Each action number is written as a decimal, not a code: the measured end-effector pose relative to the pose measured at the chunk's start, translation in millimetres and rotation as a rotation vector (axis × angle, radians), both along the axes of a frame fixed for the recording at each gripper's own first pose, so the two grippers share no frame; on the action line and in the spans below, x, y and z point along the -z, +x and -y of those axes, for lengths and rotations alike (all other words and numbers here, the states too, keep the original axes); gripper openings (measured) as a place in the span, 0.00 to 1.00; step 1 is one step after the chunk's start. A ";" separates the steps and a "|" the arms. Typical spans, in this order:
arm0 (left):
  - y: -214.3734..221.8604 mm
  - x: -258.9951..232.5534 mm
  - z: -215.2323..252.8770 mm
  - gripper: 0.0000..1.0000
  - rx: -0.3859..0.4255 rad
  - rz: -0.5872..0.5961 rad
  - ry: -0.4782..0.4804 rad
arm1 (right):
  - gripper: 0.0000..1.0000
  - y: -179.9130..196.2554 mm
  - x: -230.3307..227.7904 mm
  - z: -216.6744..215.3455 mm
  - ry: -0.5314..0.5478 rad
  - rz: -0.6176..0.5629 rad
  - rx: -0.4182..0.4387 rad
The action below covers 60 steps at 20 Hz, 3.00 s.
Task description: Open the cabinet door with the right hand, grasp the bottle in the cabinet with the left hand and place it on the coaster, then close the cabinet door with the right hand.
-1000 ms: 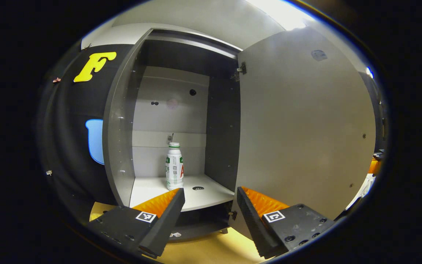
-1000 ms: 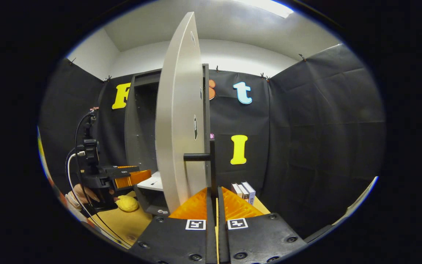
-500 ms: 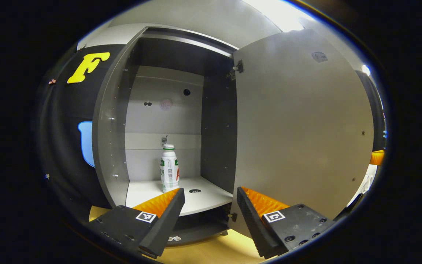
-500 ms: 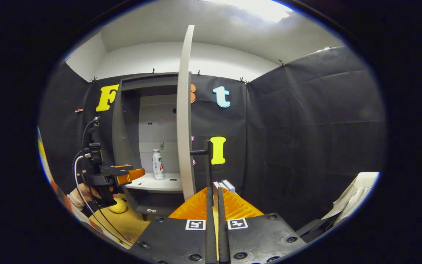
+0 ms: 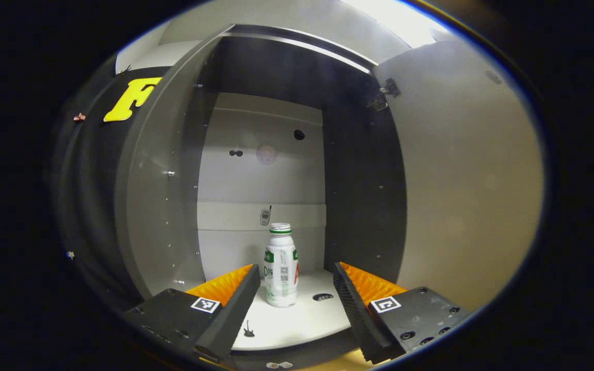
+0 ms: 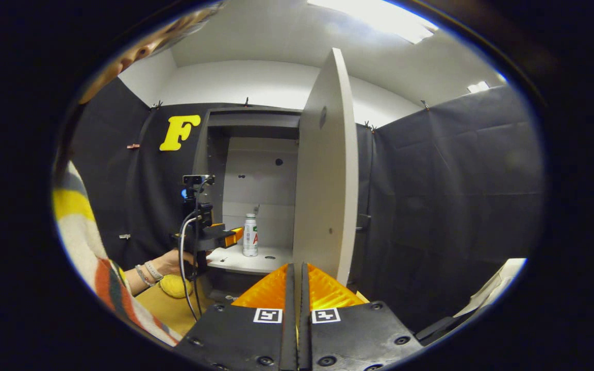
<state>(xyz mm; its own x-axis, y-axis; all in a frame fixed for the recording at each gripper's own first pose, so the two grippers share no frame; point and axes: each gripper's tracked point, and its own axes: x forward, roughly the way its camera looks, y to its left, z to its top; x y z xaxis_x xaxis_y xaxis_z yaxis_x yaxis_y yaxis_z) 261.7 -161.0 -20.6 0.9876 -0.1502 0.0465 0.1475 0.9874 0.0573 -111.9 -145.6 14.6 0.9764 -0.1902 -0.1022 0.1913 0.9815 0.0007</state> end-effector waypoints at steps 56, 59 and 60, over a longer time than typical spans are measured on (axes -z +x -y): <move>-190.7 -12.7 -101.4 0.77 0.000 0.001 -0.002 | 0.91 84.1 81.7 -112.1 0.082 -0.096 -0.200; -201.8 -5.3 -111.0 0.77 -0.058 0.004 -0.007 | 0.94 98.1 89.7 -108.9 0.023 -0.095 -0.213; -210.2 4.9 -113.3 0.77 -0.077 -0.006 -0.013 | 0.96 102.5 94.4 -110.0 0.012 -0.101 -0.230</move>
<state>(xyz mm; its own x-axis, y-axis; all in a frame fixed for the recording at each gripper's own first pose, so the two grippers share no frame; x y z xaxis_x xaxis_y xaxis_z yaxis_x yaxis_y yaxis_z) 51.5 -47.7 -25.5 0.9964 -0.0732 0.0418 0.0713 0.9965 0.0437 -9.3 -35.6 -79.9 0.9785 0.0374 -0.2027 -0.0371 0.9993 0.0053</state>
